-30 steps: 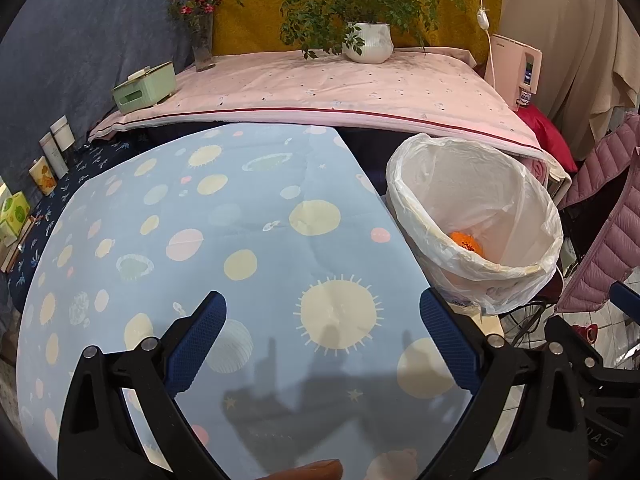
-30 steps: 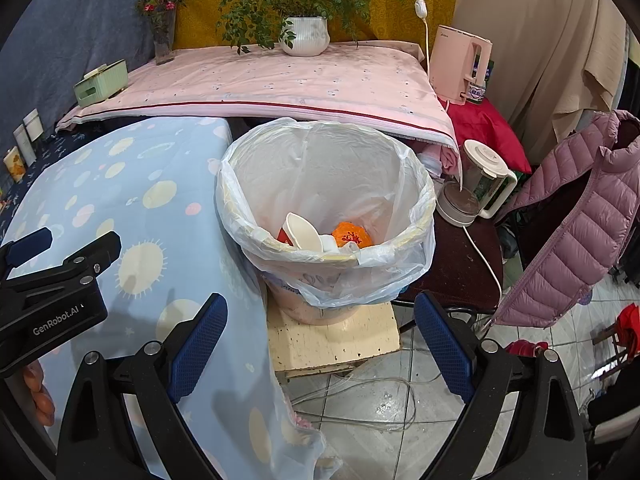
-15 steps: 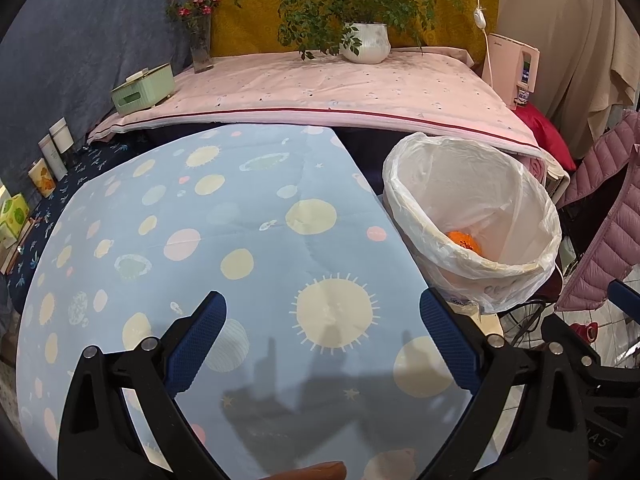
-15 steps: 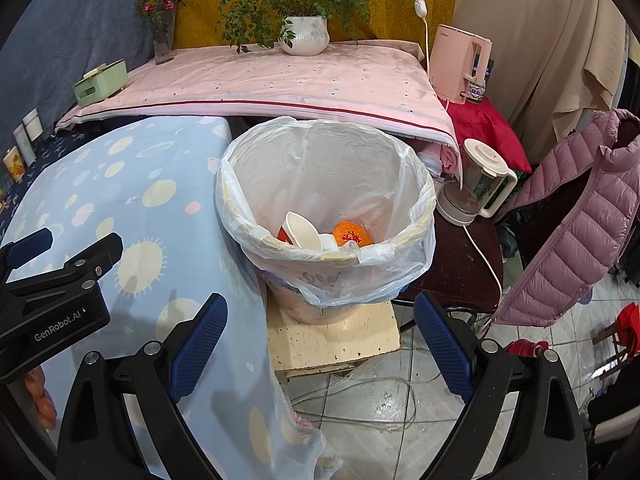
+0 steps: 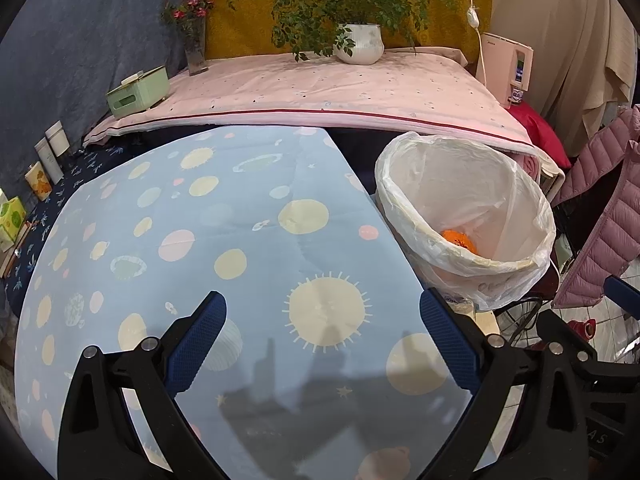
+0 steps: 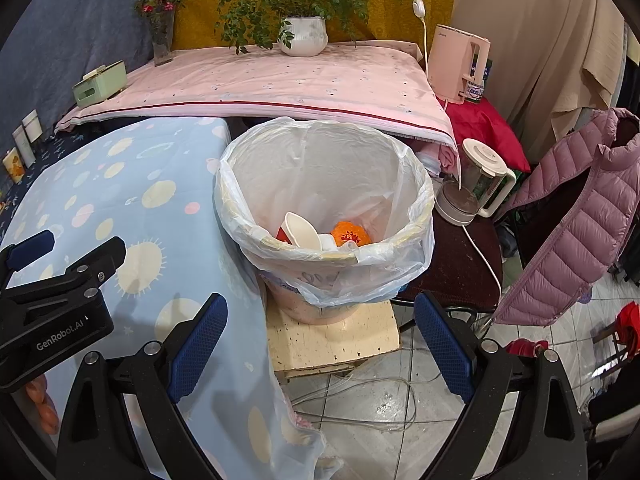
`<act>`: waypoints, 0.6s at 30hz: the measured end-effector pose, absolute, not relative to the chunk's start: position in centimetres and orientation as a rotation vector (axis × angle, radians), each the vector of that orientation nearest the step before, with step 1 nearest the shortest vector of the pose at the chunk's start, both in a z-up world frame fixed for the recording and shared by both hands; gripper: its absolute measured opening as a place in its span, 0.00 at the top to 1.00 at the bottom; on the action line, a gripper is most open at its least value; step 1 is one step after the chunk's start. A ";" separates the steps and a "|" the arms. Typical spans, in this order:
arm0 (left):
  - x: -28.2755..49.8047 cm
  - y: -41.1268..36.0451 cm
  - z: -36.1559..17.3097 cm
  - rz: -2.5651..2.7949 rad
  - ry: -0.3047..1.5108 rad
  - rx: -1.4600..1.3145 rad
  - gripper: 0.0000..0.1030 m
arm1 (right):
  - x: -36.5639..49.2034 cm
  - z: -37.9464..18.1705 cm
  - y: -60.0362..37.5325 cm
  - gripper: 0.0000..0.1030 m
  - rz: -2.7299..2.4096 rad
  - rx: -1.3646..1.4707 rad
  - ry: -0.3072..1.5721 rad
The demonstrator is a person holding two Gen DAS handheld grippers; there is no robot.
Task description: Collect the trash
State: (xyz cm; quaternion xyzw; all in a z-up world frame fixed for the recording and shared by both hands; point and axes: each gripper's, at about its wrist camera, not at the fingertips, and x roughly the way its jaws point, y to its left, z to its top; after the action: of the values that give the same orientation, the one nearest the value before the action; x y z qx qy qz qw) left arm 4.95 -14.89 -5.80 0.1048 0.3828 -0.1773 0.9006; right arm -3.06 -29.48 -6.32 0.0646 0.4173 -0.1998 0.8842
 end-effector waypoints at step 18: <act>4.9 -15.0 -5.8 -0.366 0.791 0.217 0.10 | -3.3 -6.4 -29.7 0.12 -0.419 0.135 0.868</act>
State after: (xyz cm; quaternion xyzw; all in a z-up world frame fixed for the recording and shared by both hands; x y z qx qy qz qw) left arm 4.90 -14.96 -5.82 0.1051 0.3824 -0.1770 0.9008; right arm -3.28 -29.74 -6.36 0.0650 0.4170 -0.2014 0.8839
